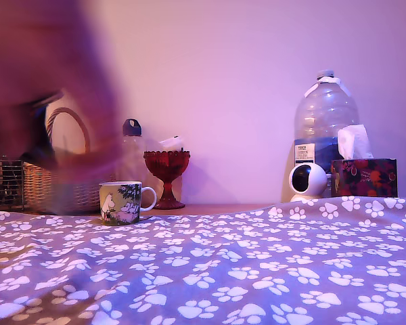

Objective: Pick the coffee capsule and then drop it inside the coffee cup in front of you

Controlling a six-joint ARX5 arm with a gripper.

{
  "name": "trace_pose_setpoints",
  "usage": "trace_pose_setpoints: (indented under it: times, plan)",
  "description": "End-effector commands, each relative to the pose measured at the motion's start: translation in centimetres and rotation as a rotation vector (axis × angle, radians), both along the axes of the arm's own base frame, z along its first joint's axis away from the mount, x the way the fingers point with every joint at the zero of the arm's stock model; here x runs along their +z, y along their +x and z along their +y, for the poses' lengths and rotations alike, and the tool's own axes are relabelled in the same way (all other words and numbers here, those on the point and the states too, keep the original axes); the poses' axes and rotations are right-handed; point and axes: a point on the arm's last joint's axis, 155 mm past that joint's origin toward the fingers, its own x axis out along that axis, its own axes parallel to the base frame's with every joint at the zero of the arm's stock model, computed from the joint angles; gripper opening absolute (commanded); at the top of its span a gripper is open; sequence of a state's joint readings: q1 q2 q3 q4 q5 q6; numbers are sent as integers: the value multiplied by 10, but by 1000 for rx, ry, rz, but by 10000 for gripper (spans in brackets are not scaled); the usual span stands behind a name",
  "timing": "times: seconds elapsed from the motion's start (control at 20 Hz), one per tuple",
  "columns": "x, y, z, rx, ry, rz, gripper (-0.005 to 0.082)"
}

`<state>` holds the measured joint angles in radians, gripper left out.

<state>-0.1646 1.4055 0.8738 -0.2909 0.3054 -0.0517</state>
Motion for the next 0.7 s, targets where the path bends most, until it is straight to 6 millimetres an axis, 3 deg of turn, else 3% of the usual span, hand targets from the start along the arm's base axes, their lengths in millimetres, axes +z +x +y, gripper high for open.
trace_pose_setpoints:
  times: [0.0,0.3,0.65]
  plan:
    - [-5,-7,0,3,-5,9,-16]
    - [-5,-14,-13,-25,-11,20,-16]
    - [-11,-38,-59,-162,-5,24,-16]
